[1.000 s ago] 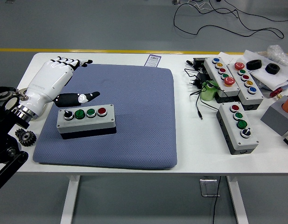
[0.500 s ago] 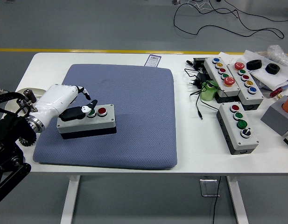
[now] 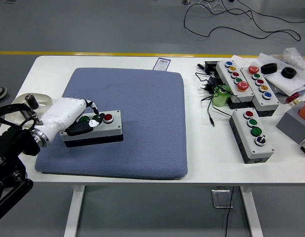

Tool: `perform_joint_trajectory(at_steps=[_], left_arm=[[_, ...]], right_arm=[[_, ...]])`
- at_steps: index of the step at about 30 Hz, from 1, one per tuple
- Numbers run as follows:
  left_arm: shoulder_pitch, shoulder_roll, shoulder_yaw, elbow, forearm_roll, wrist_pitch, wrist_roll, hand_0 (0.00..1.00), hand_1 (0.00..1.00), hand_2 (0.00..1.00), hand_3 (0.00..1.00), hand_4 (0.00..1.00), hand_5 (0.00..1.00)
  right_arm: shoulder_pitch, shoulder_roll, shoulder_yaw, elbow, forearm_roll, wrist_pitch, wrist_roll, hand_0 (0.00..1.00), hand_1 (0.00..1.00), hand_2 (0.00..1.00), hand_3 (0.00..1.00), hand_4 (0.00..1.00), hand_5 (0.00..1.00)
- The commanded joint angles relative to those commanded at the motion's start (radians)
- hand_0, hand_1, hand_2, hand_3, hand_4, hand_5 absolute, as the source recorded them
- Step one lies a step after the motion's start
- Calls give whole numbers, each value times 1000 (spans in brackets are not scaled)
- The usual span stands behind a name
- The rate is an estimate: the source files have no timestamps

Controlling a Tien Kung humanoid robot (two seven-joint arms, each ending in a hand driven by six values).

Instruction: Pick up the button,place it on the desk,press the button,press the button

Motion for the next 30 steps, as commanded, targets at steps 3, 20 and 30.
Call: perform_joint_trajectory(at_steps=[3, 20, 30], left_arm=[[-1, -2, 7, 12, 5, -10, 5, 2, 2, 2, 600, 581, 998], [-15, -6, 33, -2, 38, 92, 21, 2, 2, 2, 597, 575, 998], [-42, -14, 74, -13, 27, 89, 16, 2, 2, 2, 597, 572, 998]], right_arm=[[1, 0, 0, 0, -2, 0, 0, 654, 664, 677, 585, 422, 262], [0, 1, 2, 0, -2, 0, -1, 654, 664, 677, 586, 422, 262], [-5, 3, 3, 0, -3, -1, -4, 654, 664, 677, 586, 421, 261]])
